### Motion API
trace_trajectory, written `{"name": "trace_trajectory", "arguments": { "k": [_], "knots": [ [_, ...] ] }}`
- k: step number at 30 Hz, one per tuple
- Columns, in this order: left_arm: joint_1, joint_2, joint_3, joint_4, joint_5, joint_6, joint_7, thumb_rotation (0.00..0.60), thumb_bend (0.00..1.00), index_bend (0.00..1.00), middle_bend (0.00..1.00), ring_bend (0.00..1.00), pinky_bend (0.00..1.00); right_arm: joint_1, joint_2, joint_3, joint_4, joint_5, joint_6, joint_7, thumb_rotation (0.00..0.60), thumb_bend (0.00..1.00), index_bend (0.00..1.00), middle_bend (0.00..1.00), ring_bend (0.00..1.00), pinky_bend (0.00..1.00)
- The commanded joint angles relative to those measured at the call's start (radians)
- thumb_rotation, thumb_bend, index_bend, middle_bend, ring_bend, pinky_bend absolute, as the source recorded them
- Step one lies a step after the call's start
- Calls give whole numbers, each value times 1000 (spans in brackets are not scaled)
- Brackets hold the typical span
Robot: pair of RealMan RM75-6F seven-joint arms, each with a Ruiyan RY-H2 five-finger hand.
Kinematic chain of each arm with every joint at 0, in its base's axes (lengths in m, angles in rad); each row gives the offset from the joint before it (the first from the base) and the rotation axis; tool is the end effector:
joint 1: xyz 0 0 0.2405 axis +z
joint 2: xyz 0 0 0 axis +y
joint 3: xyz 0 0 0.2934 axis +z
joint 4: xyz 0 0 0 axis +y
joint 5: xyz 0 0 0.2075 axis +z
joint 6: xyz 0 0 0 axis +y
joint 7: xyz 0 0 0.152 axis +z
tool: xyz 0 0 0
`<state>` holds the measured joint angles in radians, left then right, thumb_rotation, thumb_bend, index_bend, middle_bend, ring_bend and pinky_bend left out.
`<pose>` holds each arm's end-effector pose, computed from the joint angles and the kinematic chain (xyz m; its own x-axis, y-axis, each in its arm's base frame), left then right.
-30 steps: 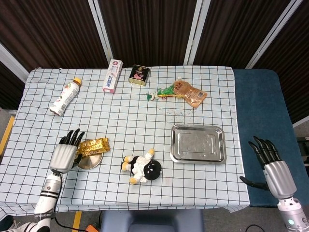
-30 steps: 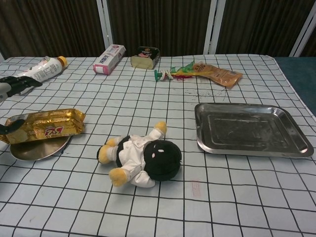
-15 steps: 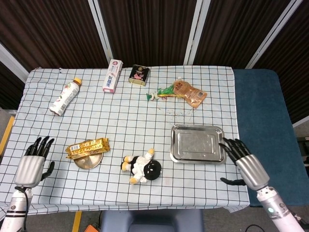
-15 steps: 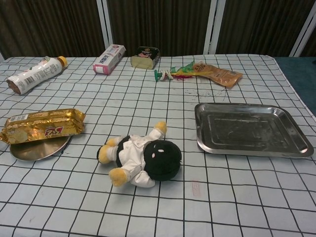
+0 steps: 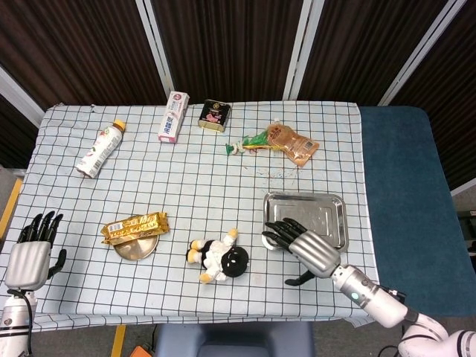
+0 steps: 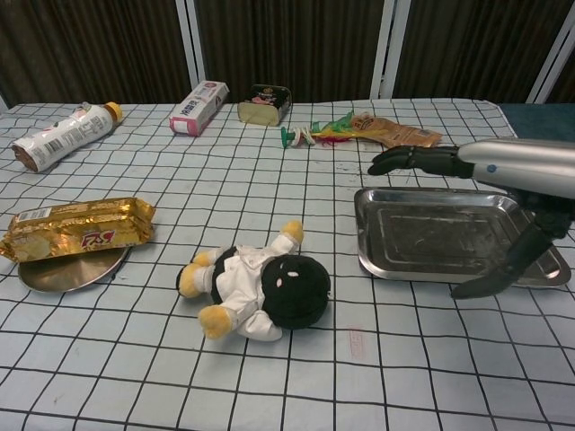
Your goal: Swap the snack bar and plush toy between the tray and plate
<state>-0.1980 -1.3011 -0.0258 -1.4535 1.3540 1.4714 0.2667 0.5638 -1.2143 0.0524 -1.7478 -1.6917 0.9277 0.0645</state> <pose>-0.3580 0.2281 0.1286 0.5959 0.0092 0.8030 0.8023 0.0343 -0.5959 -0.1907 -0.2813 0.0527 0.4354 -0.3870 0.8128 -0.7841 -0.6066 0.1313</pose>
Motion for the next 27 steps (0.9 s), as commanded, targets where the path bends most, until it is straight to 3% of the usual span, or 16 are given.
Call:
{"name": "trace_trajectory", "arguments": {
  "k": [1, 9, 18, 24, 27],
  "knots": [
    [-2, -1, 1, 3, 3, -15, 11, 600, 448, 83, 64, 0, 184, 71, -61, 24, 22, 53, -95, 24, 600, 68, 88, 0, 0, 0],
    [0, -3, -12, 5, -7, -29, 16, 600, 450, 90, 67, 0, 184, 164, -144, 50, 88, 112, -202, 53, 600, 54, 94, 0, 0, 0],
    [4, 8, -28, -3, -19, -47, 10, 600, 448, 107, 73, 0, 184, 291, -331, 88, 252, 205, -319, 89, 600, 49, 127, 0, 0, 0],
    [10, 17, -39, -8, -26, -51, -8, 600, 448, 110, 76, 0, 184, 324, -402, 79, 318, 226, -331, 76, 600, 49, 154, 15, 0, 0],
    [11, 21, -39, -12, -22, -55, -14, 600, 448, 111, 77, 0, 184, 322, -431, 72, 345, 228, -302, 55, 600, 48, 208, 79, 6, 0]
  ]
}}
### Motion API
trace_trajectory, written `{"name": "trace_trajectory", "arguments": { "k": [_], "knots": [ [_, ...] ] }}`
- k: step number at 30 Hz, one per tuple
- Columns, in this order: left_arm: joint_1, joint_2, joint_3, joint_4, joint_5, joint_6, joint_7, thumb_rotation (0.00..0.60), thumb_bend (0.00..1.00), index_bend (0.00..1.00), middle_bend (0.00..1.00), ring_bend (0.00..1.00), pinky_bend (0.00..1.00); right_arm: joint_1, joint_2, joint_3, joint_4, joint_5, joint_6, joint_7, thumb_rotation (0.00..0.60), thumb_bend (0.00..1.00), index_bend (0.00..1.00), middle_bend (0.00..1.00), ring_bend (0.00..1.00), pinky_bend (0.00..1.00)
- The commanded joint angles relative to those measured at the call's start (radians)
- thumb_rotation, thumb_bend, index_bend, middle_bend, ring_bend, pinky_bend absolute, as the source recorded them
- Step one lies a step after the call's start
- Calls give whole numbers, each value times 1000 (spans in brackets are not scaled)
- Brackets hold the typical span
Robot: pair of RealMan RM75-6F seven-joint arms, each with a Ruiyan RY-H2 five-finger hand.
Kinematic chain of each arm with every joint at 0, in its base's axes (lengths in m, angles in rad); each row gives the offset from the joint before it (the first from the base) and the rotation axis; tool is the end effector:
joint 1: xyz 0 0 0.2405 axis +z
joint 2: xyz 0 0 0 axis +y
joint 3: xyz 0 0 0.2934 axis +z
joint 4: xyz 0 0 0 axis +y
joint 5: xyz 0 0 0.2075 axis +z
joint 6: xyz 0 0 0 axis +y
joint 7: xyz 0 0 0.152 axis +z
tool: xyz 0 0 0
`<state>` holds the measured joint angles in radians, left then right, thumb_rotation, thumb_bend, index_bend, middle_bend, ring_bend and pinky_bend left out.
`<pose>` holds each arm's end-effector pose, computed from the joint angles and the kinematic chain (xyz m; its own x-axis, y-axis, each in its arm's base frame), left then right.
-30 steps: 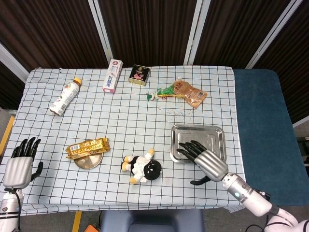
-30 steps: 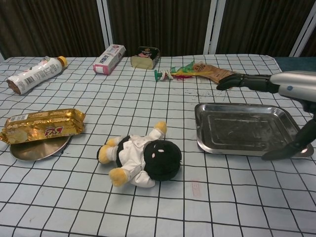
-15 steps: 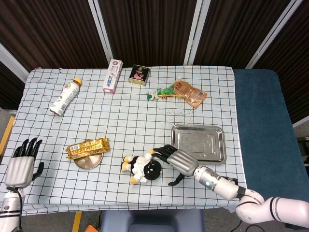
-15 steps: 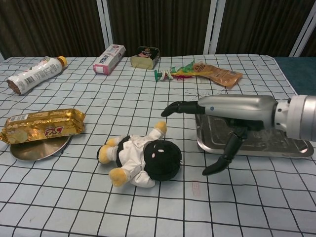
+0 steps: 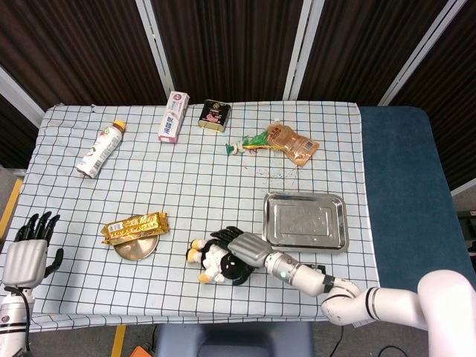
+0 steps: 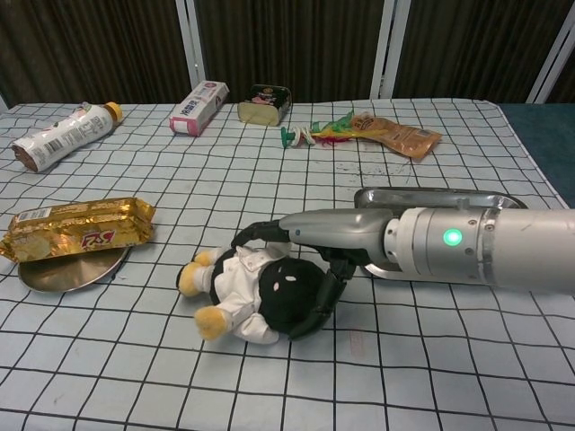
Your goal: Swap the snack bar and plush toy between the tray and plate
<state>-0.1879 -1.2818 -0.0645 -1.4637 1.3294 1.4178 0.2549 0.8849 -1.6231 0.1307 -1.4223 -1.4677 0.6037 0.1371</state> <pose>-0.3636 0.2321 0.1346 0.5823 0.0350 0.8122 0.8096 0.0661 -0.5833 -0.1130 -0.3398 -0.0911 0.4445 -0.5835 0.6796 -0.7886 -0.6148 -0.0121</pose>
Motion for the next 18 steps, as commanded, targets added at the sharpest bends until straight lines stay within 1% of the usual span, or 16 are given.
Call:
{"name": "trace_trajectory", "arguments": {
  "k": [1, 4, 5, 7, 9, 11, 14, 18],
  "knots": [
    [1, 3, 0, -2, 4, -1, -3, 600, 448, 112, 77, 0, 184, 0, -29, -9, 28, 4, 31, -26, 600, 48, 224, 100, 14, 2],
    [3, 4, -2, -4, 6, -2, -4, 600, 447, 119, 79, 0, 184, -9, -51, -11, 52, 7, 72, -58, 600, 48, 315, 219, 118, 54],
    [3, 5, -3, -4, 6, -2, -4, 600, 447, 120, 79, 0, 184, -14, -58, -10, 59, 7, 90, -69, 600, 48, 378, 279, 191, 94],
    [4, 5, -5, -5, 4, -4, -5, 600, 447, 121, 79, 0, 184, -27, -76, -9, 78, 9, 134, -100, 600, 48, 493, 363, 310, 159],
    [3, 6, -5, -6, 5, -8, -5, 600, 448, 123, 79, 0, 184, -44, -93, -5, 91, 16, 180, -129, 600, 58, 635, 462, 431, 229],
    [3, 7, -5, -8, 6, -11, -5, 600, 448, 124, 80, 0, 184, -62, -108, 1, 100, 21, 229, -149, 600, 84, 722, 528, 499, 274],
    [3, 8, -5, -9, 7, -16, -6, 600, 447, 126, 79, 0, 184, -84, -114, 6, 104, 21, 288, -166, 600, 125, 831, 607, 574, 329],
    [5, 10, -7, -12, 8, -16, -6, 600, 445, 128, 80, 0, 184, -115, -84, 11, 81, 27, 348, -193, 600, 151, 875, 639, 604, 354]
  ]
}}
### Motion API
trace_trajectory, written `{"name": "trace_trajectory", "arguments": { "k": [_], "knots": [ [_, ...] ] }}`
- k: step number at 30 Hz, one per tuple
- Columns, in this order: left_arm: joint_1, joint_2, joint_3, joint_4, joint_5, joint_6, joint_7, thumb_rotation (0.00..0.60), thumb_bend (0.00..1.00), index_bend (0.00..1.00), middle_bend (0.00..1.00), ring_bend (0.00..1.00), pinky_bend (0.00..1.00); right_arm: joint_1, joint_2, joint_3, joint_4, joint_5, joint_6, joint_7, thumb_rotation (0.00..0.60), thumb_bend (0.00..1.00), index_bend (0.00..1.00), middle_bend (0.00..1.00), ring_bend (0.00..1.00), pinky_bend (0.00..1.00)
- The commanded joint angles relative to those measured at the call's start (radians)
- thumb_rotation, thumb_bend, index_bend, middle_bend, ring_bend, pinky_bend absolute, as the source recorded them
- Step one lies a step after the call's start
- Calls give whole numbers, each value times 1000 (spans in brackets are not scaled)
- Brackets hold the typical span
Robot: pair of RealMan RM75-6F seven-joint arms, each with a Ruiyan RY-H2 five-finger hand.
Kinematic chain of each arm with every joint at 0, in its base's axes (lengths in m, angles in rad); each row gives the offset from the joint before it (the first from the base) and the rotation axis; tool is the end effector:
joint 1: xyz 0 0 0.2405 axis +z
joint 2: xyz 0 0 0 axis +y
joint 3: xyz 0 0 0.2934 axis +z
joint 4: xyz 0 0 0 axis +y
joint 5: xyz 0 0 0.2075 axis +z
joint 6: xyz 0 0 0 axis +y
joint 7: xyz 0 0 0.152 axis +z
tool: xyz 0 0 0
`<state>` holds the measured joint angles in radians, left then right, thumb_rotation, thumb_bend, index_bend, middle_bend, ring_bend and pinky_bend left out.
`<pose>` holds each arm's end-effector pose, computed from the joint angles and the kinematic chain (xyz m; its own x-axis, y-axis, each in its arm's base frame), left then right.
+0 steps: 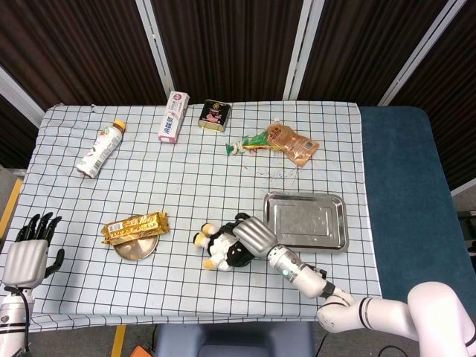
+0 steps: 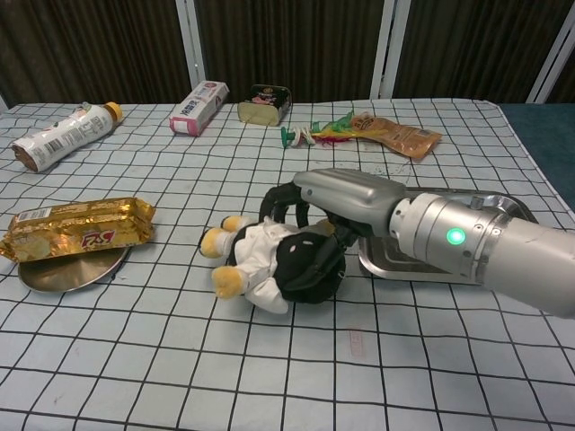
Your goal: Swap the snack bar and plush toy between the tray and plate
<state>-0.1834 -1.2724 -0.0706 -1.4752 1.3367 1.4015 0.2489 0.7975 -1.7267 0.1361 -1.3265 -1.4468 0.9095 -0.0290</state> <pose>-0.3627 0.2315 0.1352 0.5748 0.0457 0.8170 0.8148 0.0598 -0.5766 -0.1210 -0.3488 -0.0848 0.3666 -0.3426 0.8650 -0.7891 -0.6071 0.0940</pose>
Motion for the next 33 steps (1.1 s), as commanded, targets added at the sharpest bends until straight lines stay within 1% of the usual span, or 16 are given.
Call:
{"name": "trace_trajectory", "arguments": {
  "k": [1, 6, 10, 13, 15, 18, 20, 22, 27, 30, 33],
  "knots": [
    [1, 0, -1, -1, 0, 1, 0, 600, 446, 128, 80, 0, 184, -37, 33, 6, -26, 9, 56, -37, 600, 153, 878, 641, 607, 356],
    [2, 0, -2, -3, 5, 3, 4, 600, 447, 129, 81, 0, 184, -115, 147, -1, -136, 32, 148, -83, 600, 154, 880, 642, 608, 358],
    [3, -1, -1, -8, 11, 5, 6, 600, 448, 129, 81, 0, 184, -191, 235, -29, -200, 18, 241, -92, 600, 153, 880, 642, 608, 357],
    [3, -3, 1, -10, 17, 5, 11, 600, 449, 131, 81, 0, 184, -247, 279, -53, -209, 6, 307, -92, 600, 154, 880, 642, 609, 357],
    [3, -4, 2, -12, 20, 4, 10, 600, 449, 132, 82, 0, 184, -279, 292, -66, -192, 0, 344, -98, 600, 155, 880, 642, 609, 357],
    [2, -5, 3, -12, 24, 1, 7, 600, 448, 137, 85, 0, 184, -311, 308, -81, -169, 8, 359, -94, 600, 154, 879, 642, 600, 357],
    [2, -7, 2, -11, 25, 2, 7, 600, 446, 137, 88, 1, 184, -322, 319, -88, -158, 11, 356, -85, 600, 154, 874, 639, 560, 343],
    [3, -8, 2, -10, 26, 1, 7, 600, 446, 138, 89, 1, 184, -335, 331, -97, -146, 7, 359, -75, 600, 153, 862, 610, 515, 319],
    [1, -10, 5, -9, 30, -6, 2, 600, 446, 139, 90, 1, 184, -376, 346, -107, -132, -13, 407, -85, 600, 154, 792, 484, 418, 253],
    [0, -11, 6, -9, 31, -10, 6, 600, 447, 139, 90, 2, 184, -396, 360, -114, -140, -22, 424, -91, 600, 154, 693, 396, 341, 208],
    [0, -13, 8, -10, 31, -13, 12, 600, 446, 139, 90, 3, 184, -401, 386, -121, -161, -24, 405, -73, 600, 154, 543, 282, 230, 115]
  ]
}}
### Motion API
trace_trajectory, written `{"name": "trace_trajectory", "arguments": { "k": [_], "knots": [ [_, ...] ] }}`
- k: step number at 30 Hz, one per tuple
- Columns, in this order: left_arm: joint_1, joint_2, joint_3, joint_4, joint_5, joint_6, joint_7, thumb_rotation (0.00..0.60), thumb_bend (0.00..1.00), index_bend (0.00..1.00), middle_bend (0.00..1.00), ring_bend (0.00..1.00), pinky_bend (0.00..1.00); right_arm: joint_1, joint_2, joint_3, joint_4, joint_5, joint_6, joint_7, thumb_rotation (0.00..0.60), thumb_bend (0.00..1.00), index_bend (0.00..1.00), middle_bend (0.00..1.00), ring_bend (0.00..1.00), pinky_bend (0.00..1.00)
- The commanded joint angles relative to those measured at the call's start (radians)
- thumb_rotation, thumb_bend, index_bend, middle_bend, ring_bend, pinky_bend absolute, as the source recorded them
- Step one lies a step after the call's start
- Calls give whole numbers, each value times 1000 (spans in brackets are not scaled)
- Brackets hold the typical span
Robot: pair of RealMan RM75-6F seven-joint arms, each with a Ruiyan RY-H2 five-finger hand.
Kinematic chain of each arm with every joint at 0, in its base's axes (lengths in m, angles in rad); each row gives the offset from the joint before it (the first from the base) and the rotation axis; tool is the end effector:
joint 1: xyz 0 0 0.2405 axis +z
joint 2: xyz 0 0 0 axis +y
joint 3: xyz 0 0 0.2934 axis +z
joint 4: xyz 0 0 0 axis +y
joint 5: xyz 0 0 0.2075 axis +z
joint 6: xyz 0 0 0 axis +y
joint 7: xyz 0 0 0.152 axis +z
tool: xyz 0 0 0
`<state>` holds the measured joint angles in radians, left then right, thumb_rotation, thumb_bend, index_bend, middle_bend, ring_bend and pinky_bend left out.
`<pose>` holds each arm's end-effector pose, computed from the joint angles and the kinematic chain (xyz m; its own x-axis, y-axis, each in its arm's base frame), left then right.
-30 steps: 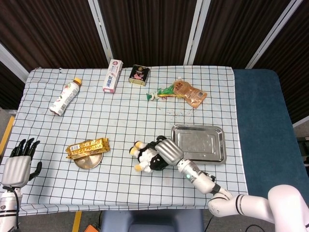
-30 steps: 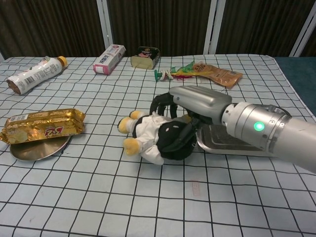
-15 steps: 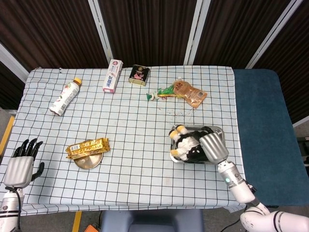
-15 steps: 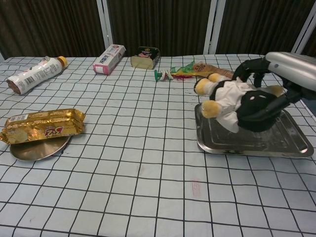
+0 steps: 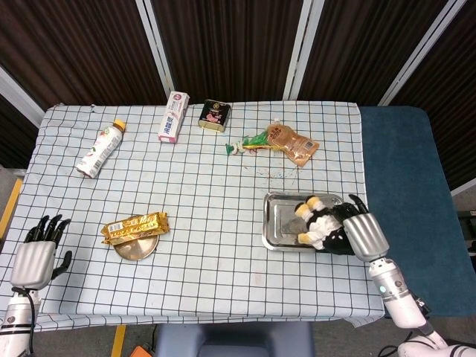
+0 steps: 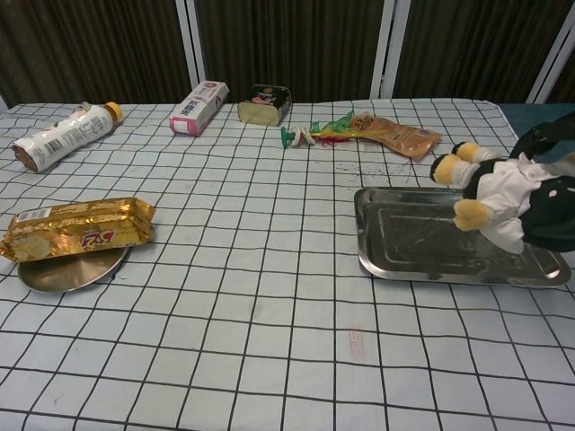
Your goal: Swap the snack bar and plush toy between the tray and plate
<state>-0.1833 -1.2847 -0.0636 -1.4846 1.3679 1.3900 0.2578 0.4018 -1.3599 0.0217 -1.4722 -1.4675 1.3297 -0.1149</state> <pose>-0.3563 0.2297 0.1249 0.5698 0.0593 0.8197 0.8202 0.0216 -0.5717 -0.2857 -0.2865 0.0775 0.4387 -0.0603 0.8966 -0.8690 -0.2826 0.4062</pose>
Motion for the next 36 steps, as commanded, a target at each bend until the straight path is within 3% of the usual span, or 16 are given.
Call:
{"name": "trace_trajectory", "arguments": {
  "k": [1, 5, 10, 14, 19, 27, 36],
  "knots": [
    [-1, -2, 1, 0, 0, -3, 5, 600, 446, 139, 90, 3, 184, -4, 28, -9, -20, -2, -26, 18, 600, 154, 504, 252, 201, 89],
    [-2, -4, 1, 0, -4, -8, 12, 600, 447, 139, 91, 3, 184, 8, 60, -15, -33, 8, -87, 38, 600, 153, 202, 43, 18, 0],
    [-2, -5, 1, 1, -5, -10, 12, 600, 447, 139, 91, 3, 184, 16, 83, -17, -26, -2, -126, 96, 600, 104, 7, 0, 0, 0],
    [-1, -4, 1, 1, -3, -10, 10, 600, 447, 139, 91, 3, 184, 5, 92, -15, -17, -18, -107, 125, 600, 66, 0, 0, 0, 0],
    [1, -2, 0, -4, 0, -4, 9, 600, 448, 139, 91, 4, 184, -59, 111, -1, -43, -26, 12, 121, 600, 66, 0, 0, 0, 0],
    [4, 1, 4, -18, 17, 9, 19, 600, 447, 139, 92, 3, 184, -197, 136, 32, -128, 38, 211, 19, 600, 65, 0, 0, 0, 0],
    [8, 7, 8, -37, 20, 12, 29, 600, 447, 139, 93, 4, 184, -297, 116, 25, -155, 90, 299, -127, 600, 66, 0, 0, 0, 0]
  ]
}}
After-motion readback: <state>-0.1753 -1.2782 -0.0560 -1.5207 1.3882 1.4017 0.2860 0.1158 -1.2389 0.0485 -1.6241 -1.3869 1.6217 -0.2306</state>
